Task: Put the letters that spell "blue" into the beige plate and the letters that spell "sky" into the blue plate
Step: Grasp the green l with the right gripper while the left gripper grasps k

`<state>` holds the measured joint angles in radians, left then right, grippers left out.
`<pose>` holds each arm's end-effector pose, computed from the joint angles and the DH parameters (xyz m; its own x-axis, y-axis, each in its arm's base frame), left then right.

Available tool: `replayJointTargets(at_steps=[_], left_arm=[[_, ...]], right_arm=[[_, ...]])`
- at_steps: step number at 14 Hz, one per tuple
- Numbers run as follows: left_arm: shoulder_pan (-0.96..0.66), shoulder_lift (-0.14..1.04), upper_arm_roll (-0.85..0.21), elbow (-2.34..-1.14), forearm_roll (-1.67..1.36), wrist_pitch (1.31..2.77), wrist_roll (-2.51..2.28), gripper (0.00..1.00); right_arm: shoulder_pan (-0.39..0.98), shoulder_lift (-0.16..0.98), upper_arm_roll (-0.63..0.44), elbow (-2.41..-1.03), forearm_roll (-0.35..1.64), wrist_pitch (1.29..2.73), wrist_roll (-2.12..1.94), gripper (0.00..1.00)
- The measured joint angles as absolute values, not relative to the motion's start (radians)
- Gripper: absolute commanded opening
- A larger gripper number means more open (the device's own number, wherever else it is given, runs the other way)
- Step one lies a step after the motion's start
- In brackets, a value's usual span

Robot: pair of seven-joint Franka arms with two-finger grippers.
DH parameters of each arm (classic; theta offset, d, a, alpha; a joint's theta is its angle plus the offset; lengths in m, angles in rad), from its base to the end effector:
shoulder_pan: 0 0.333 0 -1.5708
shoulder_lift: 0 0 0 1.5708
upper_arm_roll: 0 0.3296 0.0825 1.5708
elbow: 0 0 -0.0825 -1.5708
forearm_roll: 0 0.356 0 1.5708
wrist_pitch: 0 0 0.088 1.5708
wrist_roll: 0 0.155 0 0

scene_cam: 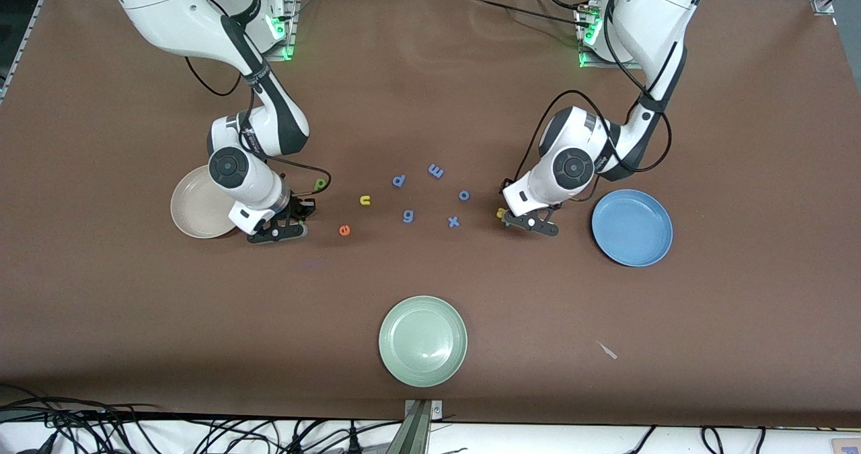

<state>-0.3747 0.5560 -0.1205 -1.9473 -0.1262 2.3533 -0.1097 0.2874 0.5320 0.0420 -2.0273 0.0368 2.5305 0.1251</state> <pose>0.5140 -0.2843 0.1691 0.9453 -0.2789 -0.1691 -0.2610 -0.9578 0.1203 0.5548 0.1905 0.1660 0.9852 0.1681 -0.0343 0.1668 -0.9853 -0.0375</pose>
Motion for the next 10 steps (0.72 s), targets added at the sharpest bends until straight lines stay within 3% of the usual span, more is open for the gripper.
replayJointTargets(at_steps=[2, 4, 8, 9, 10], left_arm=[[-0.382, 0.556, -0.121, -1.950, -0.126, 2.353, -0.114, 0.81], [-0.383, 0.559, -0.120, -1.957, -0.126, 2.363, -0.114, 0.73], [-0.383, 0.578, -0.118, -1.960, -0.126, 2.400, -0.114, 0.67], [-0.382, 0.578, -0.117, -1.959, -0.126, 2.400, -0.114, 0.59], [-0.382, 0.578, -0.117, -1.959, -0.126, 2.400, -0.114, 0.44]], right_arm=[[0.288, 0.532, 0.041, -2.007, 0.037, 2.511, 0.125, 0.00], [0.288, 0.522, 0.018, -1.962, 0.035, 2.419, 0.107, 0.00], [0.280, 0.454, -0.116, -1.932, 0.034, 2.240, -0.063, 0.00], [0.276, 0.446, -0.145, -1.936, 0.034, 2.226, -0.097, 0.00], [0.275, 0.442, -0.168, -1.941, 0.034, 2.220, -0.120, 0.00]])
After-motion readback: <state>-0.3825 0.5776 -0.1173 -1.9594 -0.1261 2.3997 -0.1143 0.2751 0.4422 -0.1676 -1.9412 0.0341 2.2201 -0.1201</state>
